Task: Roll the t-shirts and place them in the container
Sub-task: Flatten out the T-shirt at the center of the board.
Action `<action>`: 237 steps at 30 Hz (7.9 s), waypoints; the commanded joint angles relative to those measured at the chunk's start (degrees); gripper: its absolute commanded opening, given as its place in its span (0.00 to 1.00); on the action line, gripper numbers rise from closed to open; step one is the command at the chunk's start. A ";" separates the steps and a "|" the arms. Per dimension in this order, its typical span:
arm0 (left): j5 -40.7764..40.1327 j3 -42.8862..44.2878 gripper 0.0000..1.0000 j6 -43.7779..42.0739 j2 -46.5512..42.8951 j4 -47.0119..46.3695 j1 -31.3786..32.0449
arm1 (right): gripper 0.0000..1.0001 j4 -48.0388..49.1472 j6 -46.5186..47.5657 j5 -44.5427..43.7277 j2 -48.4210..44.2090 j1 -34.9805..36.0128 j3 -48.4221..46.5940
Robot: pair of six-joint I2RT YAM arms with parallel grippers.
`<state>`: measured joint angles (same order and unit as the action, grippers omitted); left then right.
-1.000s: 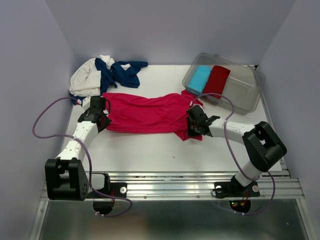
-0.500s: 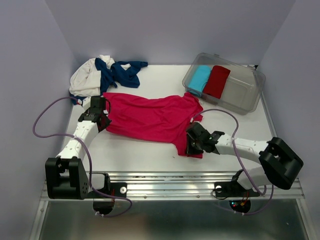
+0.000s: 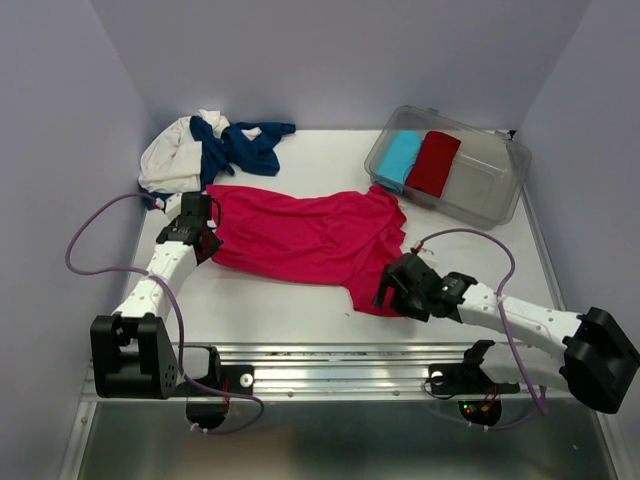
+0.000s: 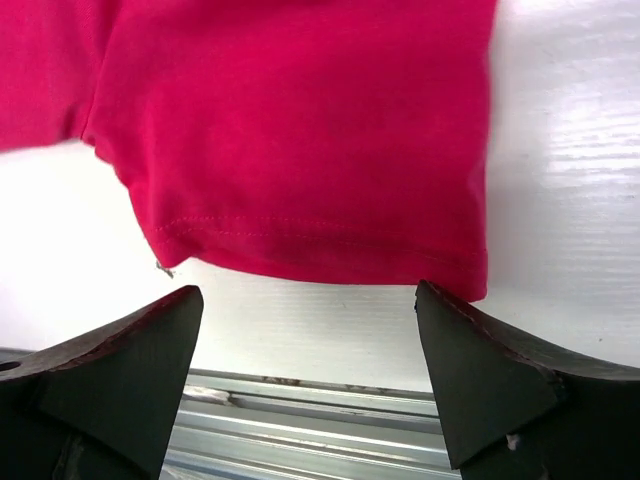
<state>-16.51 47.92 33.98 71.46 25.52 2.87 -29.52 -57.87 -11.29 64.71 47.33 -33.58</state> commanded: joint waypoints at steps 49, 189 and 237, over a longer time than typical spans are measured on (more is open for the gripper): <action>0.96 0.50 0.00 -2.42 -3.52 -0.56 -0.24 | 0.07 24.07 -9.46 -8.75 13.34 -5.06 1.16; 4.64 37.43 0.00 -14.82 -0.75 -6.70 -0.76 | 0.01 -13.93 38.44 -5.58 5.68 -17.89 -46.32; 2.98 55.61 0.00 -16.40 39.98 -4.34 -11.84 | 0.06 9.65 15.68 0.65 47.18 -26.41 -56.33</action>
<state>-10.96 99.90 19.09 112.03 21.71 -7.31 -21.96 -40.82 -7.55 112.38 21.71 -87.31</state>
